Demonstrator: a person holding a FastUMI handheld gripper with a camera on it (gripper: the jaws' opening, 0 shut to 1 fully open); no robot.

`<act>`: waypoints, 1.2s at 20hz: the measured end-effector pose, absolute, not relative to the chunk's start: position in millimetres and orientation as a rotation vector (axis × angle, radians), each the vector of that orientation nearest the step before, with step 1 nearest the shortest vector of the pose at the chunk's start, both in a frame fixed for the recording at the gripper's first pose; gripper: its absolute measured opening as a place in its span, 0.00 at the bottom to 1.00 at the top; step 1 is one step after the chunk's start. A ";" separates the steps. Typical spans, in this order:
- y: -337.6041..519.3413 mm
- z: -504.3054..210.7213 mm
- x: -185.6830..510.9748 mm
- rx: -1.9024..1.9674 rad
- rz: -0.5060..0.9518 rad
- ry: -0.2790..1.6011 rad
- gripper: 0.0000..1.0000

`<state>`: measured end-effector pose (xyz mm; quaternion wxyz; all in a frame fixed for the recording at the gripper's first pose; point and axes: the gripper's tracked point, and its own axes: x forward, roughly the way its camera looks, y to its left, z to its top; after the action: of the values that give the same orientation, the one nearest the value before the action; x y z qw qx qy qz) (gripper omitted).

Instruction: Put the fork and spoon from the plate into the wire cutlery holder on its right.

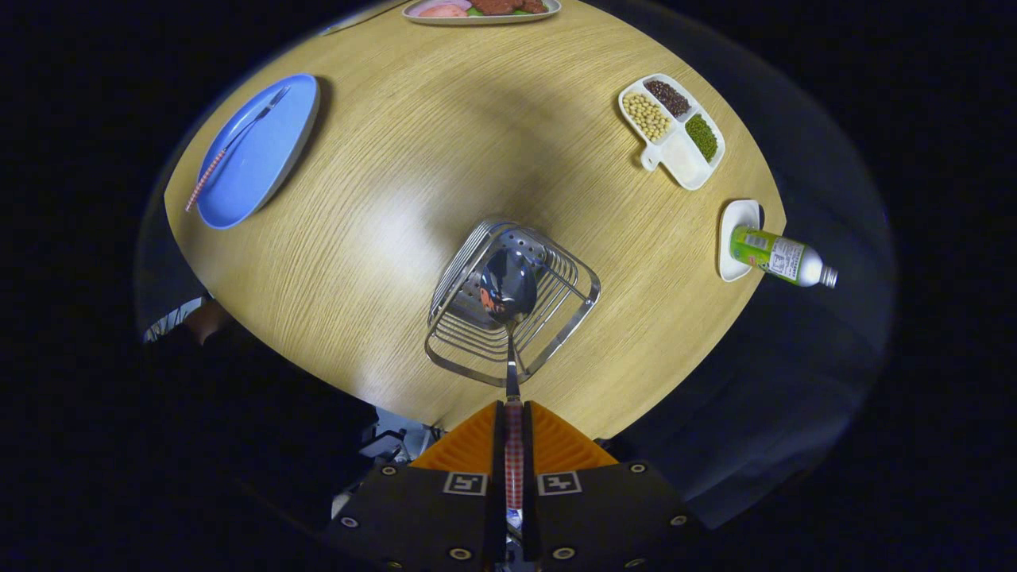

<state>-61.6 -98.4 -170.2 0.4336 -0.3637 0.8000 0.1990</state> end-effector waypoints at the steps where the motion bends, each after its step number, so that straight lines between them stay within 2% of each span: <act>1: -100.3 -173.4 -58.0 -0.909 0.490 1.994 0.08; 11: -94.2 -190.2 -51.1 -0.871 0.486 1.996 0.10; 14: -89.0 -191.4 -47.4 -0.850 0.484 1.982 0.13; 19: -76.0 -192.5 -36.8 -0.766 0.481 1.893 0.18; 24: -46.3 -181.9 -21.1 -0.665 0.456 1.703 0.21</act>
<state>-21.1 -46.3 -181.9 0.5883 -0.2854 0.7309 0.1956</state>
